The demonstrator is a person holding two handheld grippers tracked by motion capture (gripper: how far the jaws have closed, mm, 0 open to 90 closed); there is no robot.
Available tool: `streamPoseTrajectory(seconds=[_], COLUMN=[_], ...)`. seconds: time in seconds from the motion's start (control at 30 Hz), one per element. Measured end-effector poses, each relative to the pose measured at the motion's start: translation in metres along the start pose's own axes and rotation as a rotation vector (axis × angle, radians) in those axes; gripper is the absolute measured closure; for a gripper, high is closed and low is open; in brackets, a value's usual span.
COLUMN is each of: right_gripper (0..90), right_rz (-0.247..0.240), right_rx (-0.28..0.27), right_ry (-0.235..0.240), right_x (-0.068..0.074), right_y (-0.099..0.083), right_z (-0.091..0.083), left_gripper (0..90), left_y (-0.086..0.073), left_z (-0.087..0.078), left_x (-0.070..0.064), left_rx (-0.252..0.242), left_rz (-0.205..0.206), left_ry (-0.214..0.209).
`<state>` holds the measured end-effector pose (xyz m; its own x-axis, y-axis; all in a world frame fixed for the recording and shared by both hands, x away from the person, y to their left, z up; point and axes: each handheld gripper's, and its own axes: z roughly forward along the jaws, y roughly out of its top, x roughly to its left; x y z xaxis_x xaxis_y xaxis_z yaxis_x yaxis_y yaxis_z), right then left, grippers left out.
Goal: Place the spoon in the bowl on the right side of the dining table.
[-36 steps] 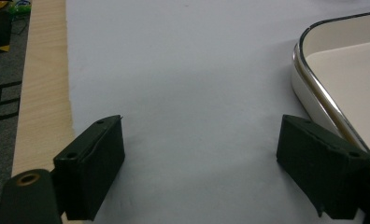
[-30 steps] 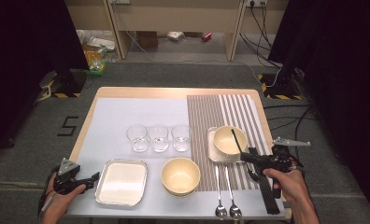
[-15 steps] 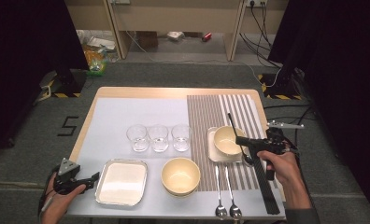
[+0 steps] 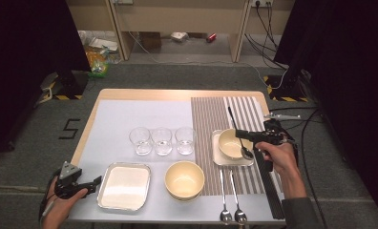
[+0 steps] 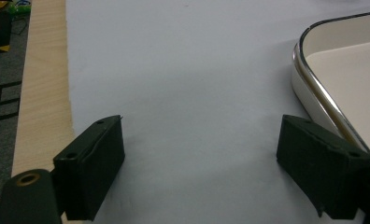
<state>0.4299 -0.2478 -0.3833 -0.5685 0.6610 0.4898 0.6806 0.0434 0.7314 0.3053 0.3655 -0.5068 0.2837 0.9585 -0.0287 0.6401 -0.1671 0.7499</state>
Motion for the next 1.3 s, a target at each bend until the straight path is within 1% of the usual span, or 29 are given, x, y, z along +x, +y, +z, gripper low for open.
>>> streamPoseTrajectory(seconds=[0.03, 0.07, 0.1, 0.13, 0.23, 0.27, 0.33, 0.37, 0.4, 0.43, 0.5, 0.53, 0.6, 0.63, 0.73, 0.87, 1.07, 1.1, 1.3], right_gripper=[89.7, 89.7, 89.8, 89.8, 89.8, 89.7, 89.7, 89.8, 89.7, 89.7, 89.7, 89.7, 89.7, 89.7, 89.7, 89.7, 89.7, 89.7, 89.7], right_rz=[-0.009, -0.003, -0.001, -0.008, 0.008, 0.013, 0.009, 0.014, 0.011, 0.016, 0.025, 0.028, 0.023, 0.029, 0.023, 0.029, 0.01, 0.015, 0.004], right_rx=[-0.004, -0.002, -0.004, -0.007, -0.006, -0.006, -0.012, -0.01, -0.011, -0.005, -0.004, -0.003, -0.002, 0.002, 0.011, 0.023, 0.046, 0.05, 0.078], right_ry=[-0.003, 0.0, 0.0, -0.002, -0.005, -0.003, -0.004, -0.004, -0.007, -0.01, -0.012, -0.017, -0.016, -0.015, -0.023, -0.03, -0.043, -0.044, -0.057], right_x=[-0.001, -0.002, -0.003, -0.005, -0.01, -0.011, -0.015, -0.016, -0.017, -0.019, -0.022, -0.023, -0.026, -0.027, -0.03, -0.032, -0.035, -0.035, -0.037], right_y=[0.001, 0.002, 0.004, 0.005, 0.008, 0.009, 0.011, 0.011, 0.012, 0.013, 0.013, 0.013, 0.014, 0.014, 0.013, 0.012, 0.01, 0.01, 0.006], right_z=[0.001, 0.003, 0.004, 0.006, 0.011, 0.012, 0.016, 0.017, 0.019, 0.021, 0.024, 0.025, 0.029, 0.031, 0.035, 0.041, 0.049, 0.05, 0.061], left_gripper=[14.3, 14.3, 14.3, 14.4, 14.3, 14.4, 14.4, 14.3, 14.4, 14.3, 14.3, 14.4, 14.3, 14.3, 14.4, 14.4, 14.3, 14.4, 14.4], left_y=[0.0, 0.0, 0.0, 0.0, 0.0, 0.0, 0.0, 0.0, 0.0, 0.0, 0.0, 0.0, 0.0, 0.0, 0.0, 0.0, 0.0, 0.0, 0.0], left_z=[0.0, 0.0, 0.0, 0.0, 0.0, 0.0, 0.0, 0.0, 0.0, 0.0, 0.0, 0.0, 0.0, 0.0, 0.0, 0.0, 0.0, 0.0, 0.0], left_x=[0.0, 0.0, 0.0, 0.0, 0.0, 0.0, 0.0, 0.0, 0.0, 0.0, 0.0, 0.0, 0.0, 0.0, 0.0, 0.0, 0.0, 0.0, 0.0], left_rx=[-0.003, 0.005, 0.003, 0.003, 0.004, -0.002, -0.001, -0.004, 0.004, -0.005, 0.003, -0.002, -0.001, 0.004, 0.003, 0.003, 0.005, 0.005, 0.005], left_rz=[0.0, 0.001, 0.001, 0.001, 0.001, 0.0, 0.0, 0.0, 0.001, 0.0, 0.001, 0.0, 0.0, 0.001, 0.001, 0.001, 0.001, 0.001, 0.0], left_ry=[0.001, -0.003, -0.002, -0.002, -0.003, 0.0, 0.0, 0.002, -0.003, 0.001, -0.002, 0.0, 0.0, -0.003, -0.002, -0.003, -0.006, -0.006, -0.006])
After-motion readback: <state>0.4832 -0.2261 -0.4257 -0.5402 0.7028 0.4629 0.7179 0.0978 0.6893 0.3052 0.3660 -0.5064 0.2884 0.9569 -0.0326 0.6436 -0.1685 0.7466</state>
